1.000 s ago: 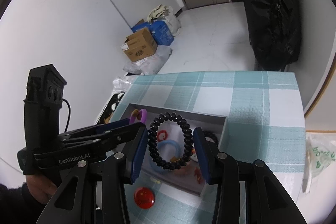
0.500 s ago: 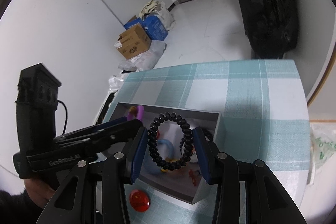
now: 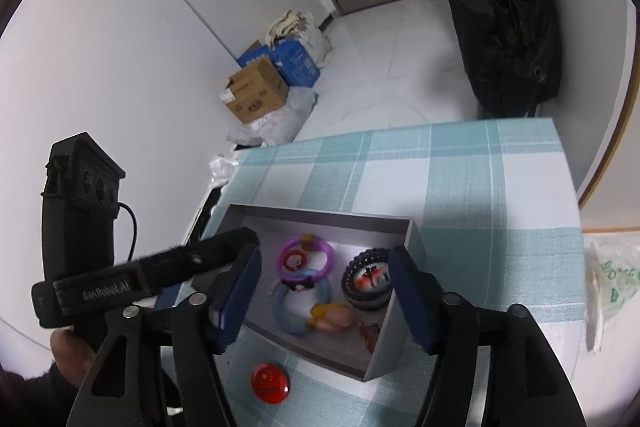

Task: Organize jewelry
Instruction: 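Lower the purple bangle and black coiled bracelet into the box and open both tools, then move the left tool out of the box to the red China badge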

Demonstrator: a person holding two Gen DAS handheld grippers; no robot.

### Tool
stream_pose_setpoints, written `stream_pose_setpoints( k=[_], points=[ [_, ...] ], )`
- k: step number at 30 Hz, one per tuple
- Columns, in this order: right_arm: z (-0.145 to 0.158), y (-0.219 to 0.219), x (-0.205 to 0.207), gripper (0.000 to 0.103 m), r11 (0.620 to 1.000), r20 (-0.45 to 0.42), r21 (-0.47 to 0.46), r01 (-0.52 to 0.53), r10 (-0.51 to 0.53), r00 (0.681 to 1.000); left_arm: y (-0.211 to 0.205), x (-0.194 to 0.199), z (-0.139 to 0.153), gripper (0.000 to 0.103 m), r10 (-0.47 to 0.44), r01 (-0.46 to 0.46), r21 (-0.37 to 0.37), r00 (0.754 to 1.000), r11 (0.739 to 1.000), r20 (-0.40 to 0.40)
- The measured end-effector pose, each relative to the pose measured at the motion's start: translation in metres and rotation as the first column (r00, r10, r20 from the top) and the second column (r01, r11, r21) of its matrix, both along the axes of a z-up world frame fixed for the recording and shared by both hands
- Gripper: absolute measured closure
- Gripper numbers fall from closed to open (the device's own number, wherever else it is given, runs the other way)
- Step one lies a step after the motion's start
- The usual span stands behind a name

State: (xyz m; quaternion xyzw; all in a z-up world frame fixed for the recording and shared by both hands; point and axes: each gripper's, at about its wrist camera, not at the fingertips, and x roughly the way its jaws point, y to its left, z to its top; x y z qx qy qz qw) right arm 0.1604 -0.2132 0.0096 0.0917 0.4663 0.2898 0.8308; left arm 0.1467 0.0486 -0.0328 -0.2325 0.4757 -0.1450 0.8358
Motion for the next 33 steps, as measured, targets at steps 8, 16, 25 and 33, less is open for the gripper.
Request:
stream_pose_setpoints(
  k=[8, 16, 25, 33],
  points=[
    [0.012, -0.002, -0.013, 0.021, 1.000, 0.063, -0.018, 0.005, -0.004, 0.998, 0.005, -0.018, 0.010, 0.037, 0.014, -0.015, 0.025, 0.999, 1.000, 0.033],
    [0.018, -0.009, -0.025, 0.016, 0.998, 0.078, -0.039, 0.050, -0.047, 0.996, -0.001, -0.043, 0.020, 0.037, 0.001, -0.012, 0.107, 0.995, 0.994, 0.098],
    [0.018, -0.009, -0.040, 0.009, 0.994, 0.113, -0.079, 0.077, -0.068, 0.991, -0.001, -0.063, 0.012, 0.037, -0.015, -0.004, 0.166, 0.993, 0.986, 0.114],
    [0.013, -0.008, -0.056, 0.009, 0.991, 0.121, -0.115, 0.071, -0.057, 0.991, -0.004, -0.080, 0.005, 0.037, -0.035, 0.018, 0.184, 0.995, 0.983, 0.088]
  ],
)
